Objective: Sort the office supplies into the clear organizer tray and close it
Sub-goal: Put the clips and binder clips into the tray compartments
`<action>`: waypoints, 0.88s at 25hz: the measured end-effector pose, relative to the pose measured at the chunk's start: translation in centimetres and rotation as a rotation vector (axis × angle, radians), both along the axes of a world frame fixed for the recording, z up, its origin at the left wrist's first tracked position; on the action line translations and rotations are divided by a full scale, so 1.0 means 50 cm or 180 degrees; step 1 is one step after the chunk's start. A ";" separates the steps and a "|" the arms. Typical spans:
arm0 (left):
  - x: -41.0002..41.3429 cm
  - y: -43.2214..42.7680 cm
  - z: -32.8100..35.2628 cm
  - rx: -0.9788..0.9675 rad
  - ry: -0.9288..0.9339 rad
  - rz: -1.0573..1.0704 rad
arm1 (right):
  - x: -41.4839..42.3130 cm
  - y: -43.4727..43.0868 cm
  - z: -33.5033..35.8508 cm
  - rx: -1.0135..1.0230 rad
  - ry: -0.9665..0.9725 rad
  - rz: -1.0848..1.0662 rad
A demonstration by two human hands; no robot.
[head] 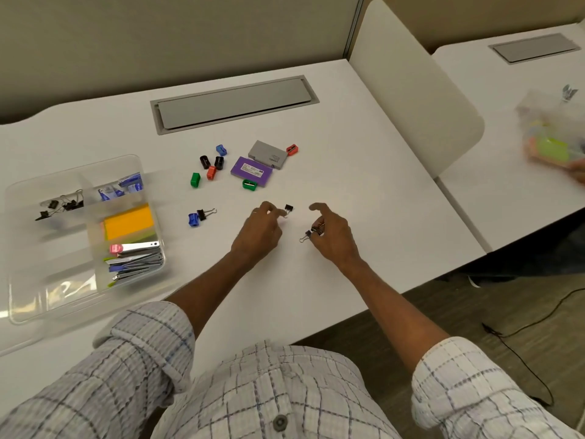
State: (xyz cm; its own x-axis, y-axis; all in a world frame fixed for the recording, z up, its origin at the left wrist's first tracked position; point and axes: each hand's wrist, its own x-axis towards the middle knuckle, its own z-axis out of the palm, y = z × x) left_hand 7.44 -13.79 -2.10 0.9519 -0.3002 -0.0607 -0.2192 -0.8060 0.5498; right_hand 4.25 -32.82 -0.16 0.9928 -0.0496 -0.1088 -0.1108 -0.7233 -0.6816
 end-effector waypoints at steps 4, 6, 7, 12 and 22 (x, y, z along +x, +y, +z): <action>0.046 -0.017 0.021 -0.0984 0.0424 0.0923 | 0.001 -0.005 -0.024 -0.0370 0.0306 0.0343; 0.071 -0.030 0.025 -0.1215 0.0626 0.1184 | -0.001 -0.008 -0.031 -0.0417 0.0377 0.0433; 0.080 -0.035 0.023 -0.1196 0.0657 0.1179 | -0.004 -0.009 -0.030 -0.0401 0.0352 0.0433; 0.108 -0.068 0.006 -0.0714 0.0678 0.0863 | -0.019 -0.015 -0.026 -0.0218 0.0192 0.0299; 0.109 -0.047 0.001 -0.0587 0.0792 0.0796 | -0.023 0.001 -0.032 0.0196 0.0564 -0.0241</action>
